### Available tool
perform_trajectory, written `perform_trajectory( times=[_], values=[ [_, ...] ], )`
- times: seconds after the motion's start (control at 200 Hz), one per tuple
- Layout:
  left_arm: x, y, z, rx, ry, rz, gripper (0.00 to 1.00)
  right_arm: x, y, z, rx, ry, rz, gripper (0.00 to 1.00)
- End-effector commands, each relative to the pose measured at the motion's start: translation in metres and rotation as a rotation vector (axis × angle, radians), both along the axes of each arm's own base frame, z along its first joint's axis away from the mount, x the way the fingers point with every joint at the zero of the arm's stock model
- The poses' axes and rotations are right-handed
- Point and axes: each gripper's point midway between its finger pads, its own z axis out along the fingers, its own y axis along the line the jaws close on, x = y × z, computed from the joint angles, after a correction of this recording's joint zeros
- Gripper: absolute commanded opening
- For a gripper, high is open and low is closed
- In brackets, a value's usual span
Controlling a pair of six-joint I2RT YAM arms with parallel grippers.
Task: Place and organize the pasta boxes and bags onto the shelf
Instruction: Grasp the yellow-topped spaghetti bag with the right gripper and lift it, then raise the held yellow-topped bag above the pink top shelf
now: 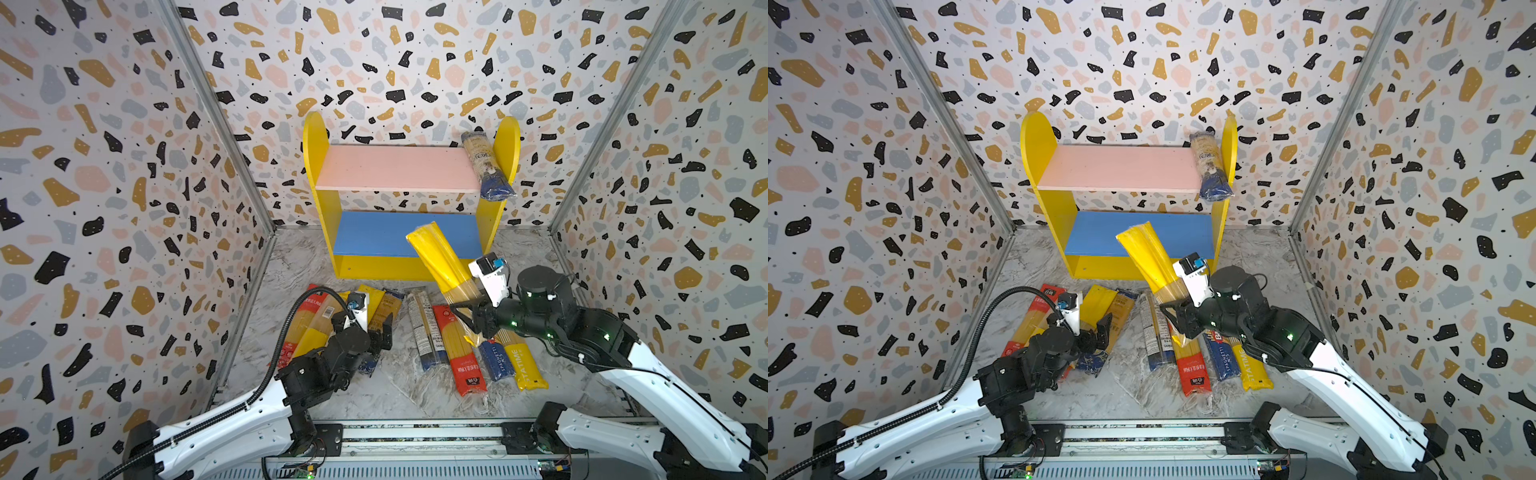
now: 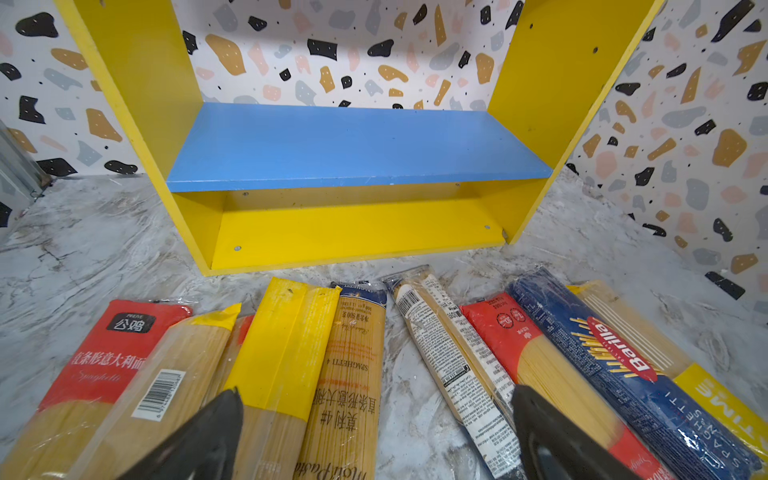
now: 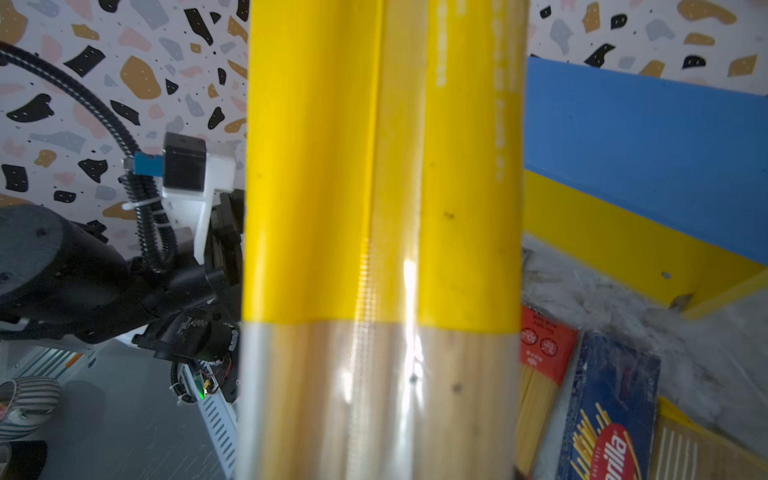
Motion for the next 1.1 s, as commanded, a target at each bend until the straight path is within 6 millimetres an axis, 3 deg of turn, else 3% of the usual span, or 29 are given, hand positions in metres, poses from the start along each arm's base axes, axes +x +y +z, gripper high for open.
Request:
perform_trajectory(
  times=[0.0,0.18,0.38,0.626,0.916,1.096],
  values=[
    [0.0,0.005,0.019,-0.029,-0.035,0.023,0.99,0.01,0.002,0.107,0.182,-0.276,-0.013,0.29],
    [0.001,0.003,0.023,-0.035,-0.036,0.019,1.0,0.043,0.012,0.157,0.154,-0.423,-0.099,0.29],
    [-0.001,0.006,0.038,-0.061,-0.05,0.025,0.99,0.079,0.016,0.192,0.122,-0.56,-0.214,0.3],
    [-0.005,0.02,0.042,-0.055,-0.067,0.045,1.0,0.117,0.018,0.22,0.106,-0.702,-0.376,0.29],
    [-0.003,0.012,0.037,-0.061,-0.069,0.029,1.0,0.153,0.036,0.251,0.083,-0.812,-0.468,0.29],
    [-0.004,0.011,0.037,-0.073,-0.065,0.024,1.0,0.172,0.022,0.276,0.099,-0.9,-0.585,0.3]
  ],
)
